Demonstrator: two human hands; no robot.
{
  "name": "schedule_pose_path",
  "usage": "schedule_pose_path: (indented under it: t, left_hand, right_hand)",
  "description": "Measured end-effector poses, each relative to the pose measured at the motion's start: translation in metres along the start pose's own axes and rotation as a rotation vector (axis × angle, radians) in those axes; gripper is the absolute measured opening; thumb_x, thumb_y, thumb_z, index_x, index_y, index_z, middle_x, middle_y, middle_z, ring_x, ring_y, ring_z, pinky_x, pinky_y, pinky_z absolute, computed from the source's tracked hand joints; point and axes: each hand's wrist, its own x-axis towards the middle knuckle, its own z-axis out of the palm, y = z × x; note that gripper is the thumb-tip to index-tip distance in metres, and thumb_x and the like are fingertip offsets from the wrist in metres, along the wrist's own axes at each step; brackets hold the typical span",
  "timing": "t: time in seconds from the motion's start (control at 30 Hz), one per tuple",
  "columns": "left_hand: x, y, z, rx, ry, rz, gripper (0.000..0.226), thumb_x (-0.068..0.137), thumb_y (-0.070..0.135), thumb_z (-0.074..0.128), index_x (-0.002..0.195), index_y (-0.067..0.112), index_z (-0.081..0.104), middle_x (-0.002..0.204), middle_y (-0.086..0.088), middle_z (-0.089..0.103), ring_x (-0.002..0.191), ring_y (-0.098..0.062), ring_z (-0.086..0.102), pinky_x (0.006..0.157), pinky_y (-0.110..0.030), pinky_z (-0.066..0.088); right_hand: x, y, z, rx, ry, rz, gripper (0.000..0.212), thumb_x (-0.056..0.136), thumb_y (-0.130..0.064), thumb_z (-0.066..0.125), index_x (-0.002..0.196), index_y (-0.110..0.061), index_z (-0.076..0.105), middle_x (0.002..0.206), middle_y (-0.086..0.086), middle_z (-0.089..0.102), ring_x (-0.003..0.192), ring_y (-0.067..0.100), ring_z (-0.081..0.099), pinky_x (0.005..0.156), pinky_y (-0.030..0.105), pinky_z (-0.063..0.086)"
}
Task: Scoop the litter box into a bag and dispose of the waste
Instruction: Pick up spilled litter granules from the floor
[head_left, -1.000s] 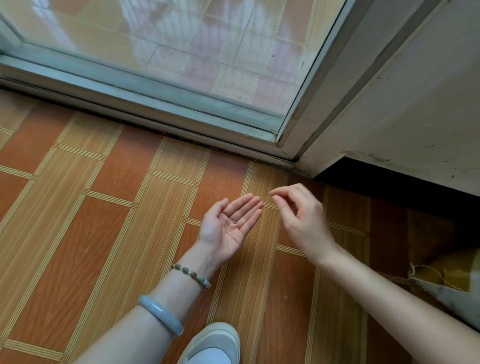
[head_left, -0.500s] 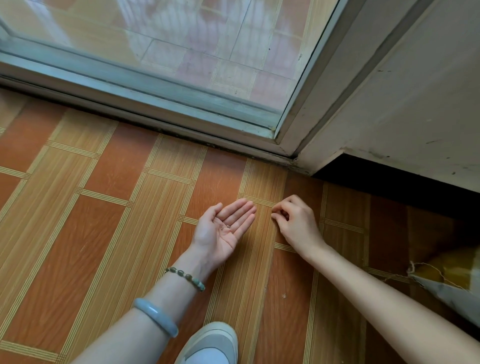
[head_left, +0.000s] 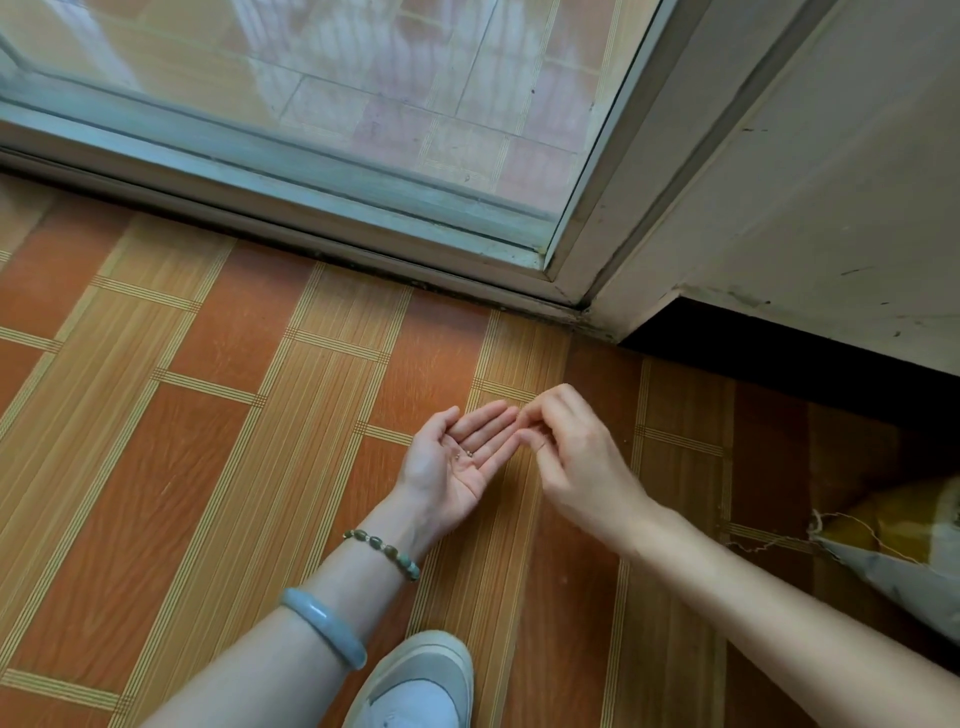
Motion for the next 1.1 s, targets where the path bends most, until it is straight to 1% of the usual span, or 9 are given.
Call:
schedule_pose_path:
  t: [0.07,0.13,0.23,0.37,0.47,0.6,0.8,0.93,1.1]
  left_hand:
    - [-0.003,-0.005,0.004,-0.024,-0.024,-0.028,0.047,0.100,0.022,0.029,0.099,-0.009,0.064,0.086,-0.022,0.071,0.070,-0.025,0.071,0.055,-0.027,0.058]
    - [-0.004,-0.011,0.008,-0.053,-0.066,-0.051,0.049,0.100,0.023,0.030,0.091,-0.010,0.066,0.076,-0.019,0.069,0.061,-0.020,0.068,0.052,-0.022,0.056]
    - [-0.004,-0.017,0.014,-0.015,-0.118,-0.079,0.042,0.099,0.025,0.033,0.101,-0.007,0.061,0.084,-0.017,0.069,0.071,-0.021,0.070,0.064,-0.025,0.058]
    - [-0.001,-0.019,0.017,0.031,-0.130,-0.055,0.049,0.099,0.024,0.031,0.100,-0.010,0.067,0.107,-0.027,0.067,0.095,-0.033,0.068,0.081,-0.038,0.057]
    - [0.001,-0.020,0.014,0.045,-0.120,-0.061,0.049,0.099,0.024,0.030,0.109,-0.011,0.064,0.116,-0.027,0.063,0.104,-0.035,0.064,0.087,-0.042,0.053]
    - [0.004,-0.026,0.012,0.053,-0.103,-0.083,0.051,0.099,0.023,0.029,0.099,-0.011,0.068,0.115,-0.027,0.063,0.105,-0.036,0.064,0.086,-0.042,0.054]
    - [0.010,-0.038,0.013,0.083,-0.103,-0.120,0.049,0.099,0.023,0.030,0.104,-0.011,0.065,0.115,-0.028,0.063,0.102,-0.036,0.065,0.086,-0.044,0.053]
    - [0.011,-0.041,0.014,0.089,-0.092,-0.134,0.048,0.099,0.023,0.031,0.105,-0.011,0.064,0.115,-0.028,0.063,0.101,-0.037,0.065,0.085,-0.044,0.054]
    - [0.012,-0.043,0.017,0.103,-0.077,-0.131,0.046,0.099,0.023,0.029,0.109,-0.010,0.060,0.113,-0.027,0.064,0.098,-0.035,0.066,0.084,-0.042,0.054]
  right_hand:
    - [-0.007,-0.017,-0.003,0.045,-0.048,-0.060,0.005,0.087,-0.006,0.055,0.089,-0.007,0.059,0.094,-0.006,0.051,0.089,0.006,0.048,0.081,0.017,0.041]
    - [-0.008,-0.023,-0.003,0.060,-0.082,-0.085,0.013,0.088,-0.013,0.051,0.091,-0.007,0.062,0.097,-0.003,0.056,0.096,0.010,0.051,0.085,0.020,0.043]
    - [-0.004,-0.022,-0.008,0.071,-0.066,-0.058,0.031,0.091,-0.026,0.041,0.095,-0.007,0.066,0.095,0.005,0.059,0.094,0.016,0.053,0.082,0.025,0.044]
    - [-0.002,-0.001,-0.032,0.179,0.213,0.093,0.023,0.094,-0.016,0.045,0.099,-0.009,0.066,0.097,0.004,0.061,0.091,0.009,0.057,0.079,0.021,0.046]
    - [-0.011,0.038,-0.043,0.078,0.326,0.292,0.019,0.094,-0.008,0.048,0.101,-0.008,0.065,0.098,0.003,0.061,0.093,0.014,0.059,0.080,0.023,0.046]
    - [-0.037,0.082,-0.040,-0.114,0.181,0.491,0.019,0.089,-0.004,0.056,0.105,-0.005,0.066,0.106,0.007,0.061,0.098,0.018,0.058,0.080,0.013,0.036]
    - [-0.039,0.092,-0.030,-0.123,0.137,0.488,0.020,0.082,-0.010,0.067,0.102,-0.007,0.069,0.098,0.004,0.062,0.082,0.010,0.054,0.067,0.003,0.034]
    - [-0.031,0.095,-0.027,-0.158,0.173,0.461,0.013,0.082,-0.008,0.066,0.094,-0.004,0.071,0.092,0.008,0.064,0.078,0.011,0.052,0.066,0.011,0.033]
    - [-0.034,0.097,-0.021,-0.207,0.160,0.398,0.009,0.085,-0.002,0.061,0.086,0.002,0.068,0.088,0.013,0.061,0.082,0.024,0.059,0.071,0.014,0.032]
